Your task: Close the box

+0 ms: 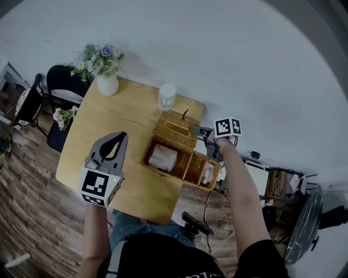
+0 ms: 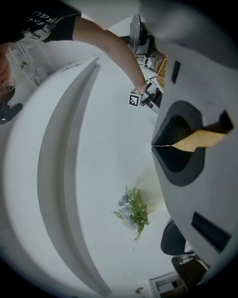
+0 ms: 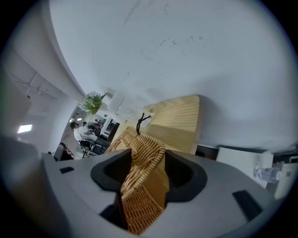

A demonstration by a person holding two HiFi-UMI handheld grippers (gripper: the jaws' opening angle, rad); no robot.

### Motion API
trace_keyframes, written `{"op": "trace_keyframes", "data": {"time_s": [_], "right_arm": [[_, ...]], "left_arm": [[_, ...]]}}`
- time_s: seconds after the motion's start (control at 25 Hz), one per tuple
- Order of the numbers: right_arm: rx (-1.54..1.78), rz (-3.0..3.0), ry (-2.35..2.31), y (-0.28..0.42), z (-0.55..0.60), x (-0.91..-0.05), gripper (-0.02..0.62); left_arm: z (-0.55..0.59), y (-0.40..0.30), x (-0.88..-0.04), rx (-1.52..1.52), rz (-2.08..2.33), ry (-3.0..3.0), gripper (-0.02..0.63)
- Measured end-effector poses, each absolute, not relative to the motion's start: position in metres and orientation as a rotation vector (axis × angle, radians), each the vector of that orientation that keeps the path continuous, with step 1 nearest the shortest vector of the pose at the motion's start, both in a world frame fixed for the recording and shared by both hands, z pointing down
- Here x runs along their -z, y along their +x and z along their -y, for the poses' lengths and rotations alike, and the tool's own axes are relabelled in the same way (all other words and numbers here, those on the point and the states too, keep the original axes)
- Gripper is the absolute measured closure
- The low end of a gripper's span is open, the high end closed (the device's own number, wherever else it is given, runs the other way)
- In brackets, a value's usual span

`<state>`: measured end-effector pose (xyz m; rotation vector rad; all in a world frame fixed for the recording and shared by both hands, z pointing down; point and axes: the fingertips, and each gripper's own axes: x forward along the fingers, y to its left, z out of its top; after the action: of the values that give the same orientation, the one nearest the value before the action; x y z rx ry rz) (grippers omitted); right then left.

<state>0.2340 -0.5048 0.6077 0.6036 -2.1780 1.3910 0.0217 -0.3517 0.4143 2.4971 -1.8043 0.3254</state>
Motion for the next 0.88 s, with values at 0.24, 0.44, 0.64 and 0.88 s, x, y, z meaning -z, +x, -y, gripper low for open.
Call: {"op": "trace_keyframes", "data": {"time_s": [0.24,0.44,0.64,0.88], "right_arm": [[-1.215,2.269,0.655,0.235,0.506,-0.591,0.360],[-1.042,2.355,0.717,0.236,0.505,-0.574,0.360],[-0.831,2.420,0.769,0.235,0.502,-0.556,0.360],[-0.597,2.475,0.820,0.234,0.496,-0.538,0.360]], "left_arm": [[0.347,0.027,-0.409,-0.316,1.805,2.513,0.593],[0.345,0.031,-0.404,-0.305,1.793,2.544,0.594],[0.343,0.033,-0.400,-0.318,1.762,2.562,0.594],[0.344,0.037,-0.392,-0.305,1.741,2.625,0.593]]}}
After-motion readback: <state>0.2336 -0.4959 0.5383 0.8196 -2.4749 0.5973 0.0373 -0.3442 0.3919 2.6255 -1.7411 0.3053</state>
